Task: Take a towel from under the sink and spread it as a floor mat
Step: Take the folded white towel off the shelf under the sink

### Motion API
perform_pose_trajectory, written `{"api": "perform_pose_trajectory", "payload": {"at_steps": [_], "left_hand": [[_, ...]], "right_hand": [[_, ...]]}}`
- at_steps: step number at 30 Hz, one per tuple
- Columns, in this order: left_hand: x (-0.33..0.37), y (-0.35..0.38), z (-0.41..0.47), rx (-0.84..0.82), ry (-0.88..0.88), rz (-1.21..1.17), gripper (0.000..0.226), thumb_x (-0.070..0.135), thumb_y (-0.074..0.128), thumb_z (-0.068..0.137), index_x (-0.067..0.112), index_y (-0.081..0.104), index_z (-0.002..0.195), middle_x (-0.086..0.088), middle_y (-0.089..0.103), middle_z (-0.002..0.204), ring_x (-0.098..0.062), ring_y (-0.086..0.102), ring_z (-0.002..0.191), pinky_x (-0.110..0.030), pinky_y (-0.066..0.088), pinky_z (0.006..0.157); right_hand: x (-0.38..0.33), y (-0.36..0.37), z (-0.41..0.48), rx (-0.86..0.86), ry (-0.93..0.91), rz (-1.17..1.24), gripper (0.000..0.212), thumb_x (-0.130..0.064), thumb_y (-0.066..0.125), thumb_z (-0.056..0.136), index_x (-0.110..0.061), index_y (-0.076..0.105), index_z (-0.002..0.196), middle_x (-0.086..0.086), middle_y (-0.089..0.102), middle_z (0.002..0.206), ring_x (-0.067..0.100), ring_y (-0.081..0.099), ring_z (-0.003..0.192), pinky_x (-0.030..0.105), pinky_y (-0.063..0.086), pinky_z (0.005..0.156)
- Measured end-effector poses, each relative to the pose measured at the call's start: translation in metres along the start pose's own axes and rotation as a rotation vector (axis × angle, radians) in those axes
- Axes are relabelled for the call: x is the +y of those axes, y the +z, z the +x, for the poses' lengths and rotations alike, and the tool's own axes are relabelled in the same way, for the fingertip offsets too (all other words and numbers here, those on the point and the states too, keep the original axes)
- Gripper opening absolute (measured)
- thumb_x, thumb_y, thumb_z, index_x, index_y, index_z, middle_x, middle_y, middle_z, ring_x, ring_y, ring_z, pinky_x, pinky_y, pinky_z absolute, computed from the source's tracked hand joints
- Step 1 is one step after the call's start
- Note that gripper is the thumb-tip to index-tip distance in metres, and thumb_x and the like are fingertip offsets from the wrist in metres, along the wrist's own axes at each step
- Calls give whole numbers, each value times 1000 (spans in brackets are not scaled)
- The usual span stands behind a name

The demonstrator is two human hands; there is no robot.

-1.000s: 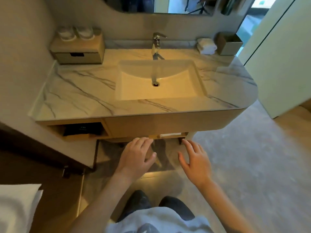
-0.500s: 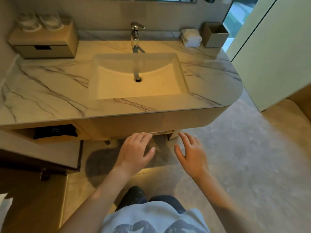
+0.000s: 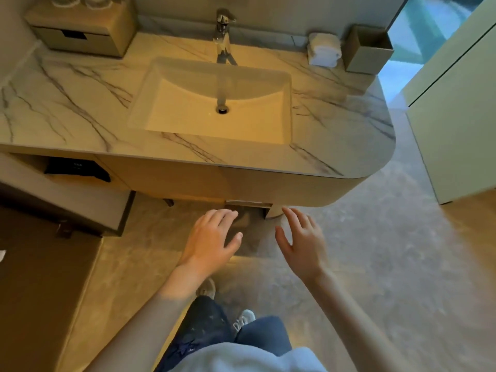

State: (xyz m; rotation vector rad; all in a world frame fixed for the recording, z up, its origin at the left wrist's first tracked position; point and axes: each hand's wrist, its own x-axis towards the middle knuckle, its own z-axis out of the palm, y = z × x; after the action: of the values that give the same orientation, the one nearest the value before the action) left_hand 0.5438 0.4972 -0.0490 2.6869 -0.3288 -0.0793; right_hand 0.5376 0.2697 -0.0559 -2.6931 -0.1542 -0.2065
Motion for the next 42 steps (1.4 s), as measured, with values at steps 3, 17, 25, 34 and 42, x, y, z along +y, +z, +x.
{"api": "perform_pose_trajectory", "payload": {"at_steps": [3,17,25,34,42], "left_hand": [[-4,8,11,-18,21,0,52,45,43,90,18,57,131,0,59,131,-19,51,123,-34,39,103],[-170,255,97,-124,-4,38,52,46,43,95,18,51,138,1,56,132,-19,47,124,-34,37,102],[-278,445,159,-88,-38,-3,64,58,41,86,25,48,140,-3,50,142,-28,46,128,-39,38,103],[-342,567,187,39,96,-2,54,50,47,86,16,64,124,-6,67,119,-28,63,106,-40,52,86],[-350,590,186,87,103,-6,53,48,47,86,15,66,122,-3,67,118,-26,62,107,-36,51,84]], "right_hand": [[9,15,10,-26,18,25,45,-38,48,96,-11,55,132,6,62,126,22,55,116,39,48,95],[120,303,43,-149,90,21,47,-42,44,96,-13,55,131,6,62,125,23,56,114,36,47,94],[222,506,65,-84,65,-139,54,-50,41,91,-13,62,124,10,68,117,32,65,104,44,54,86],[281,619,69,-60,50,-157,52,-52,40,96,-21,53,135,5,58,135,25,56,120,41,50,96],[298,648,67,-78,31,-178,56,-56,33,96,-21,50,136,2,59,132,21,56,117,37,51,93]]}}
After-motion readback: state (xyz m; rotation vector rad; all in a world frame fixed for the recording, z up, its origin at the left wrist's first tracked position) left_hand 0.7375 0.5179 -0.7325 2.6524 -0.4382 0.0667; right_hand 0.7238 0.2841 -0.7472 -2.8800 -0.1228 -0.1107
